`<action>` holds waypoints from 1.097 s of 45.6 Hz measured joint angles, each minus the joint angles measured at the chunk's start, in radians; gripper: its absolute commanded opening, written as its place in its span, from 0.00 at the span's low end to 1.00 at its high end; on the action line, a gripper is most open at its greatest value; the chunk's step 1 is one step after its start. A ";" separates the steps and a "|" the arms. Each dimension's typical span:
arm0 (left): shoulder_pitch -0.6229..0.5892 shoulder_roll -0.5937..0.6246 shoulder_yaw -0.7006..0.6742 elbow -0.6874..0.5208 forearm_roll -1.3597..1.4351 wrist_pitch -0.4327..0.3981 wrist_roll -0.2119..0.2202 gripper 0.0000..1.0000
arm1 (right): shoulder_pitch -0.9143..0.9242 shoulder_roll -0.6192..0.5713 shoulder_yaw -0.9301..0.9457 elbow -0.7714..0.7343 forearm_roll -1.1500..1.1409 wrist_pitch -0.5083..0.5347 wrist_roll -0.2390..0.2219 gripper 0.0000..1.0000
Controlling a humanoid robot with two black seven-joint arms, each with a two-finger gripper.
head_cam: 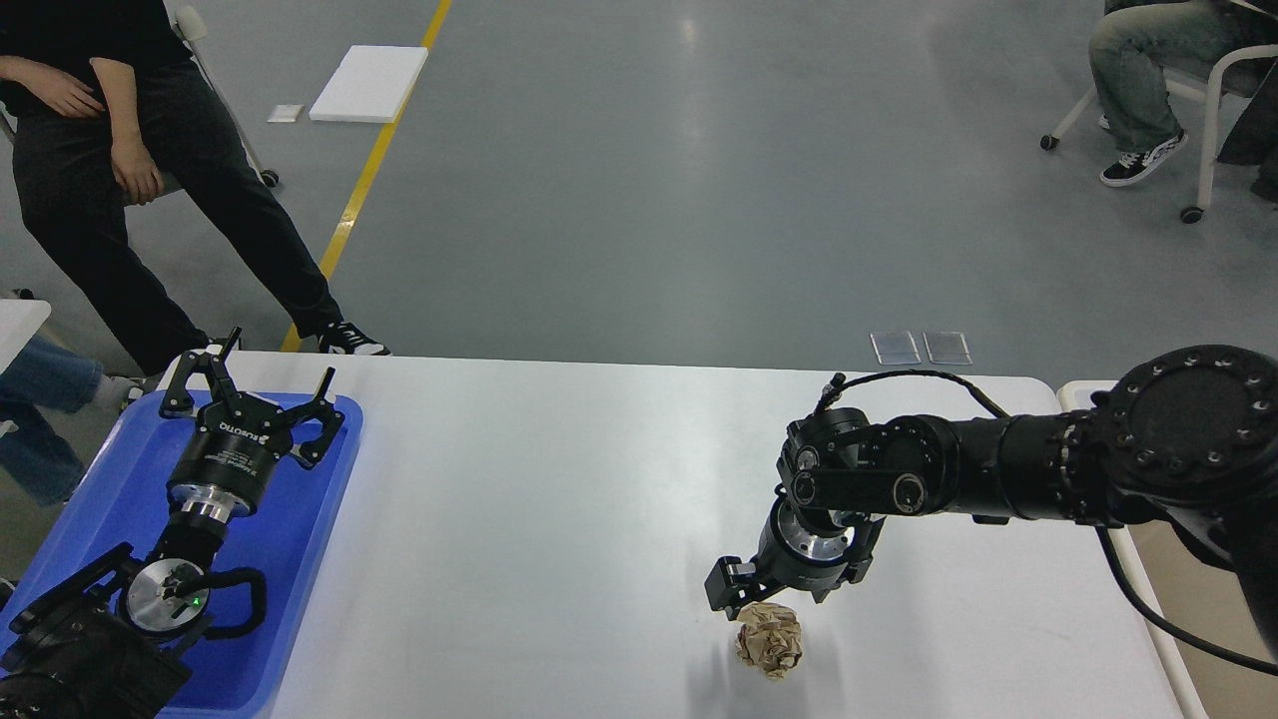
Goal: Tidy desktop
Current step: 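Lower the right gripper around the paper ball and close it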
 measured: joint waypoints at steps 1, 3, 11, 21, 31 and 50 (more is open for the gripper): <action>0.000 0.000 0.000 0.000 0.000 0.000 0.000 0.99 | 0.000 0.000 -0.001 0.000 0.000 0.000 0.000 1.00; 0.000 0.000 0.000 0.000 0.000 0.000 0.000 0.99 | -0.002 0.000 -0.002 -0.001 0.000 -0.001 0.000 1.00; 0.000 0.000 0.000 0.000 0.000 0.000 0.000 0.99 | -0.013 0.000 -0.004 -0.001 0.001 -0.010 0.000 1.00; 0.000 0.000 0.000 -0.001 0.000 0.000 0.000 0.99 | -0.038 0.000 -0.005 0.009 0.000 -0.016 0.000 1.00; 0.000 0.000 0.000 -0.001 0.000 0.000 0.000 0.99 | -0.054 0.000 -0.005 0.016 0.001 -0.016 0.000 1.00; 0.000 0.000 0.000 -0.001 0.000 0.000 0.000 0.99 | -0.074 0.000 -0.003 0.011 0.000 -0.057 0.000 0.98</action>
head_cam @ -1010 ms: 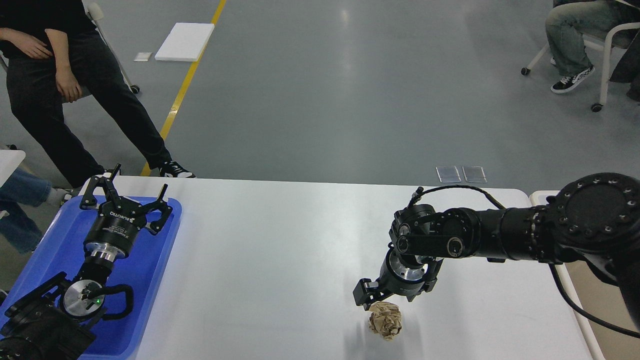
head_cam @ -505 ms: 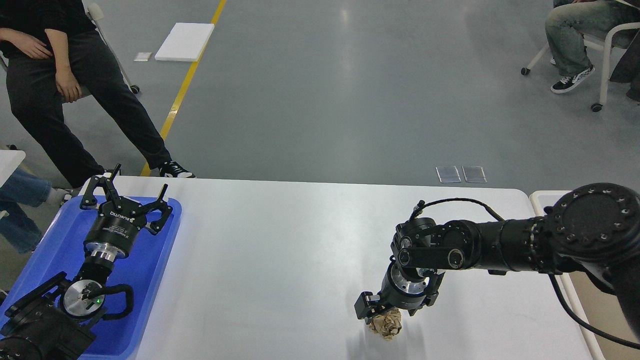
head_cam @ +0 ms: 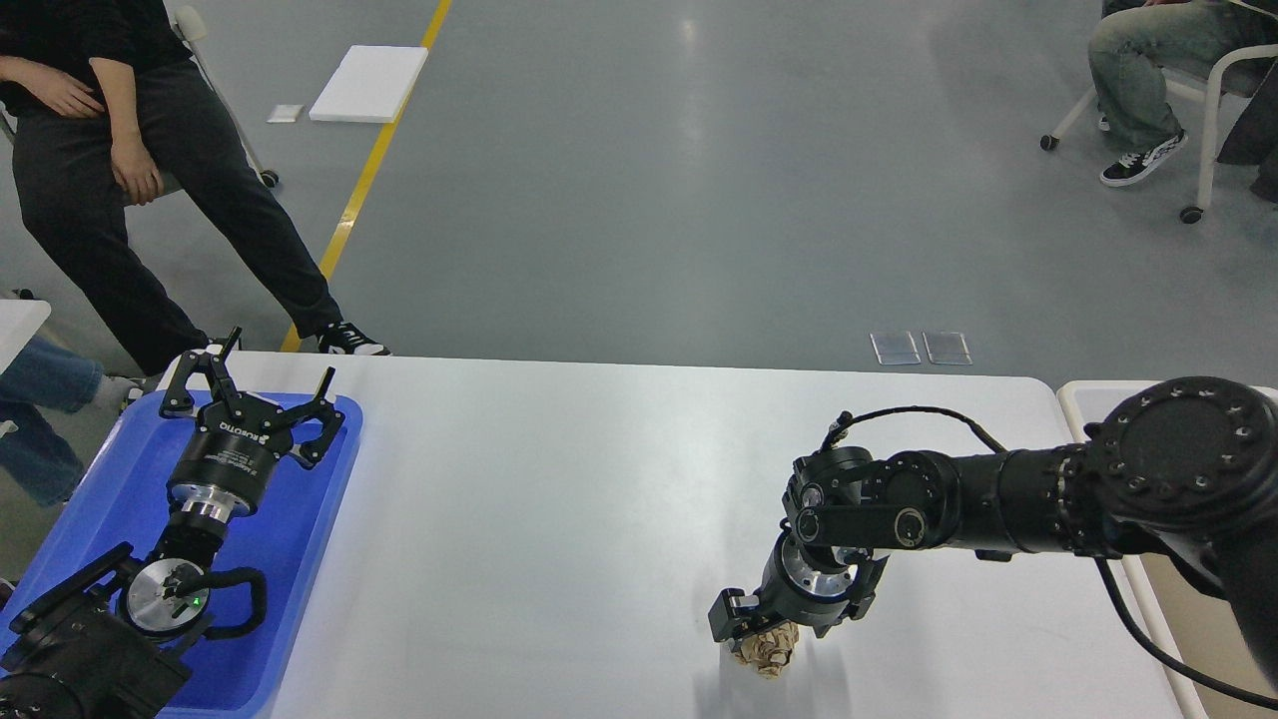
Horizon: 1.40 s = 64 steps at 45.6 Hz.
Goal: Tidy desktop
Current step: 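Lower the right gripper around the paper ball and close it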
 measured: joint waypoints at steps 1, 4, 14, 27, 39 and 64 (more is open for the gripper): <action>0.000 0.000 0.000 0.000 0.000 0.000 0.000 0.99 | -0.002 0.000 0.000 0.000 0.000 -0.003 0.000 0.97; 0.000 0.000 0.000 0.000 0.000 0.000 0.000 0.99 | -0.006 0.000 0.000 0.000 0.000 -0.010 0.000 0.96; 0.000 0.000 0.000 0.001 0.000 0.000 0.000 0.99 | -0.024 0.000 0.000 -0.002 -0.008 -0.043 0.000 0.91; 0.000 0.000 0.000 0.001 0.000 0.000 0.000 0.99 | -0.039 0.000 0.000 -0.001 -0.013 -0.071 0.001 0.40; 0.000 0.000 0.000 0.001 0.000 0.000 0.000 0.99 | -0.041 0.000 0.001 0.014 -0.014 -0.046 -0.005 0.00; 0.000 0.000 0.000 0.001 0.000 0.000 0.000 0.99 | 0.073 0.000 -0.003 0.068 -0.002 -0.011 -0.010 0.00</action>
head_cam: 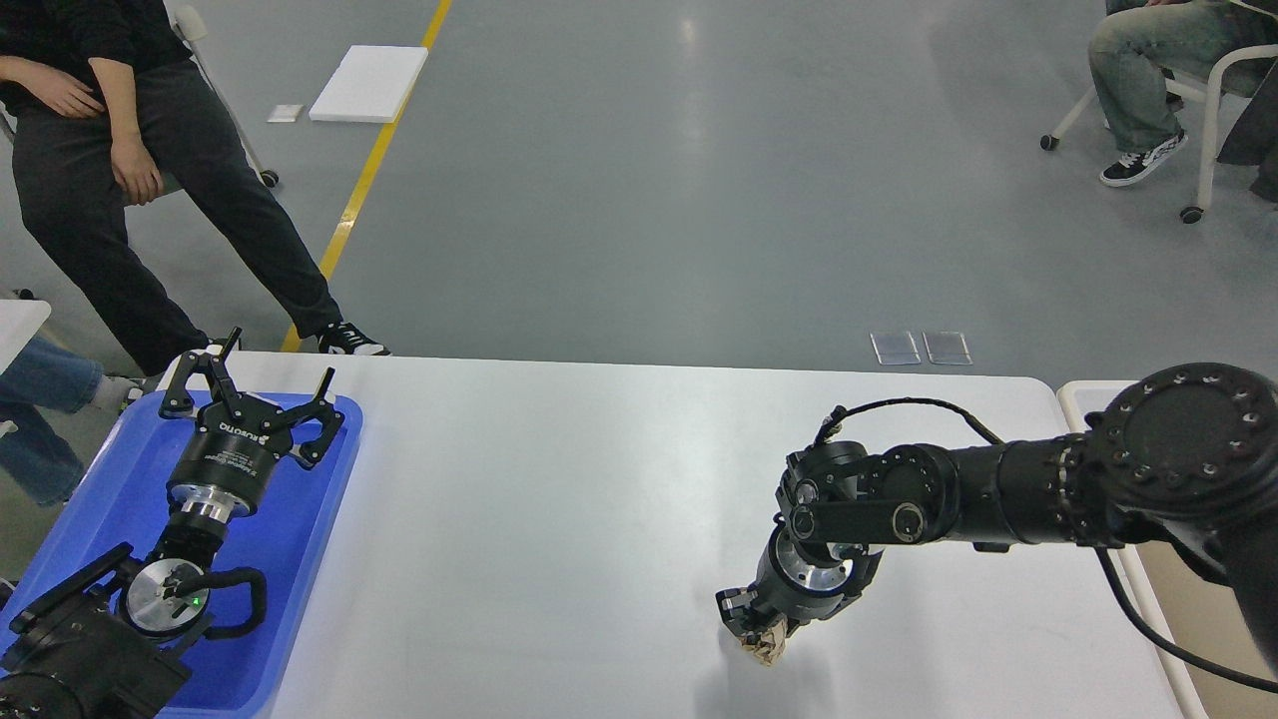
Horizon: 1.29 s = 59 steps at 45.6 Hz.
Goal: Tidy desktop
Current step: 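Lower the right gripper around the paper ball and close it, then lift the paper ball with the right gripper away from the table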
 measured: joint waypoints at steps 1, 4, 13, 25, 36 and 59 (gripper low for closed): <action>0.000 0.000 0.000 0.000 0.000 0.000 0.000 0.99 | 0.010 0.000 -0.001 0.009 0.001 0.000 0.000 0.00; 0.000 0.000 0.000 0.000 0.000 0.000 0.000 0.99 | 0.045 0.000 -0.002 0.044 0.002 0.001 0.000 0.00; -0.001 0.000 0.000 0.000 0.000 0.000 0.000 0.99 | 0.204 0.000 -0.002 0.157 0.005 0.043 0.000 0.00; -0.001 0.000 0.000 -0.001 0.000 0.000 0.001 0.99 | 0.417 0.000 -0.019 0.215 0.098 0.185 0.000 0.00; -0.002 0.000 0.000 0.000 0.000 0.000 0.001 0.99 | 0.623 -0.043 -0.031 0.235 0.201 0.307 0.000 0.00; -0.002 0.000 0.000 -0.001 0.000 0.000 0.002 0.99 | 0.880 -0.181 -0.040 0.243 0.252 0.361 -0.005 0.00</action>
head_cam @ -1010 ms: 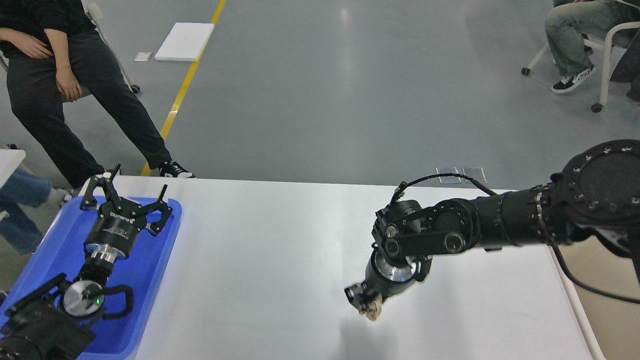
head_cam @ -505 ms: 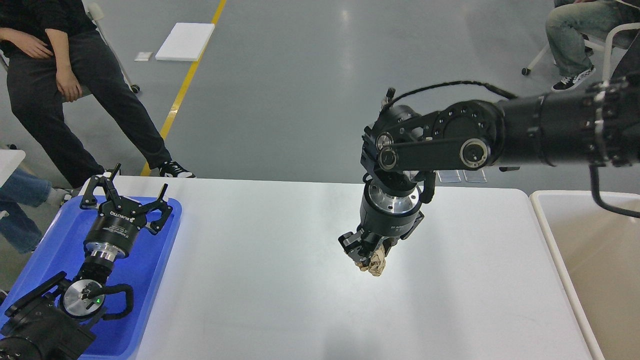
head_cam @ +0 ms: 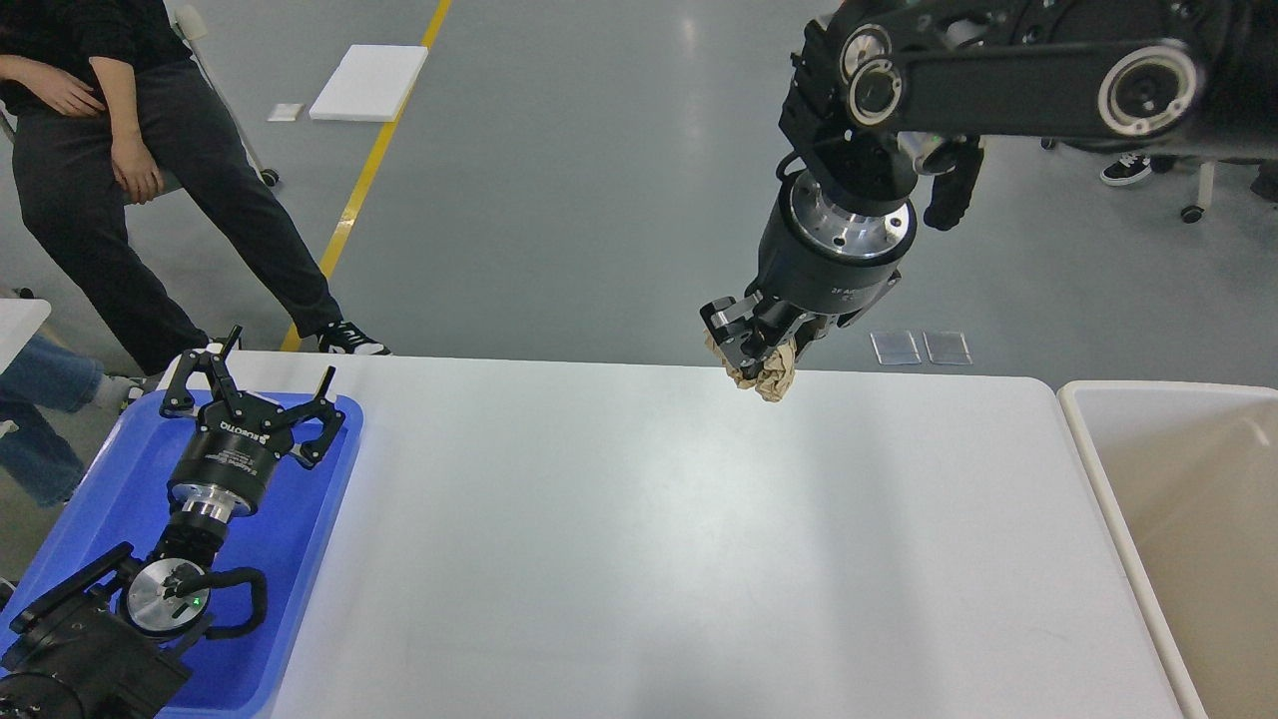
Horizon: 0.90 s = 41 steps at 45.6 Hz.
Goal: Tidy desktop
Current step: 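Lift the paper ball with the right gripper away from the table, then carry the paper ball with the right gripper over the white bin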
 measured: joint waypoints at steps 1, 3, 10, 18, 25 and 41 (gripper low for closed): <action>0.000 0.000 0.000 0.000 0.000 0.000 0.000 0.99 | 0.005 -0.002 0.000 0.000 0.000 0.001 0.000 0.00; 0.000 0.000 0.000 0.000 0.000 0.000 0.000 0.99 | 0.016 -0.006 0.001 0.000 -0.001 0.002 0.000 0.00; 0.000 0.000 0.000 0.000 0.000 0.000 0.000 0.99 | 0.041 -0.018 0.001 -0.002 -0.002 0.004 0.000 0.00; 0.000 0.000 0.000 0.000 0.000 0.000 0.000 0.99 | 0.045 -0.044 0.004 -0.016 -0.002 0.005 -0.001 0.00; 0.000 0.000 0.000 0.000 0.000 0.000 0.000 0.99 | 0.023 -0.100 -0.004 -0.041 -0.008 0.005 -0.001 0.00; 0.001 0.000 0.000 0.000 0.000 0.000 0.000 0.99 | -0.130 -0.287 -0.022 -0.196 -0.088 0.006 -0.001 0.00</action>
